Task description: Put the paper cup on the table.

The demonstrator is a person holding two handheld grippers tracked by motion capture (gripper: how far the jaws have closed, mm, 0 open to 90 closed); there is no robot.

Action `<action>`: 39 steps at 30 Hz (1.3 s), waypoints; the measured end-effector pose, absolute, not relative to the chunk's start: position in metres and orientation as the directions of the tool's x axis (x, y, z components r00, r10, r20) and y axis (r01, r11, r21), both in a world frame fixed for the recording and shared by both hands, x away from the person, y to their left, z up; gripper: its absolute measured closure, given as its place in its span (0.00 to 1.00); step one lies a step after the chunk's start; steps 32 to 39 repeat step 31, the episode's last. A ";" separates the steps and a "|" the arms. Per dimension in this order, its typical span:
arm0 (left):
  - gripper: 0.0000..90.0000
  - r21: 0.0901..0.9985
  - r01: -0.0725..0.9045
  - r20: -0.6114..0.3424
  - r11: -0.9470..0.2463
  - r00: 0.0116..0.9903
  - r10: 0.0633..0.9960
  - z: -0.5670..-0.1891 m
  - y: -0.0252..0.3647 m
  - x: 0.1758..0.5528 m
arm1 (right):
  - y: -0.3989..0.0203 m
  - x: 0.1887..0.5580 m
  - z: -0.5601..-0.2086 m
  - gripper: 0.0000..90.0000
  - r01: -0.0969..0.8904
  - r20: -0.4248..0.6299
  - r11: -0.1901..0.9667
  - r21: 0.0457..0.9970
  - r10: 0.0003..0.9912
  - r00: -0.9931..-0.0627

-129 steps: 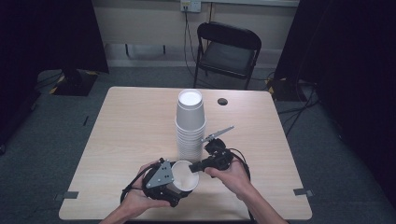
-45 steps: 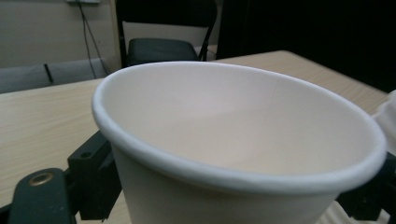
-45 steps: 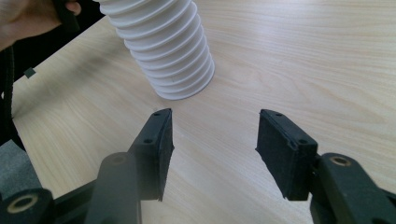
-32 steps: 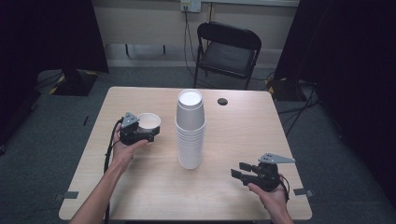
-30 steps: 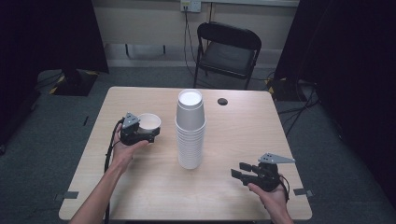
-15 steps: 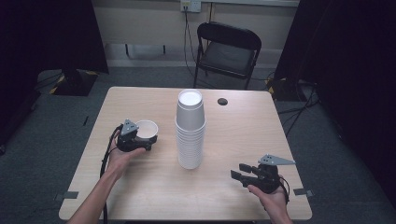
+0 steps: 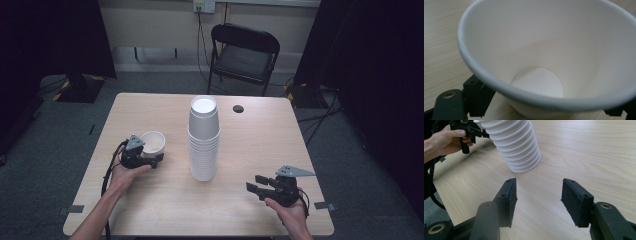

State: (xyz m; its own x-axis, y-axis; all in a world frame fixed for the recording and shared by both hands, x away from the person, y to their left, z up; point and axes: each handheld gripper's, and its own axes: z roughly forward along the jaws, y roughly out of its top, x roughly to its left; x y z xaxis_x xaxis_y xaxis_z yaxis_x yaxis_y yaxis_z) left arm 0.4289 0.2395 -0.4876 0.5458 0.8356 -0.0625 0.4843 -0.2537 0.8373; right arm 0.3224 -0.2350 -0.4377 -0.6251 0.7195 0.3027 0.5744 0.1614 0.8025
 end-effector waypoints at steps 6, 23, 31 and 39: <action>0.17 0.820 0.499 -0.045 -0.280 0.545 0.837 -0.487 0.243 0.417 | -0.236 0.322 -0.437 0.51 0.576 0.303 0.162 0.802 0.721 -0.624; 0.17 0.805 0.558 -0.172 -0.201 0.544 0.821 -0.454 0.252 0.329 | -0.245 0.321 -0.439 0.49 0.573 0.286 0.141 0.808 0.756 -0.589; 0.18 0.832 0.508 -0.155 -0.221 0.596 0.788 -0.461 0.250 0.301 | -0.251 0.323 -0.445 0.37 0.561 0.252 0.137 0.816 0.790 -0.559; 0.18 0.832 0.508 -0.155 -0.221 0.596 0.788 -0.461 0.250 0.301 | -0.251 0.323 -0.445 0.37 0.561 0.252 0.137 0.816 0.790 -0.559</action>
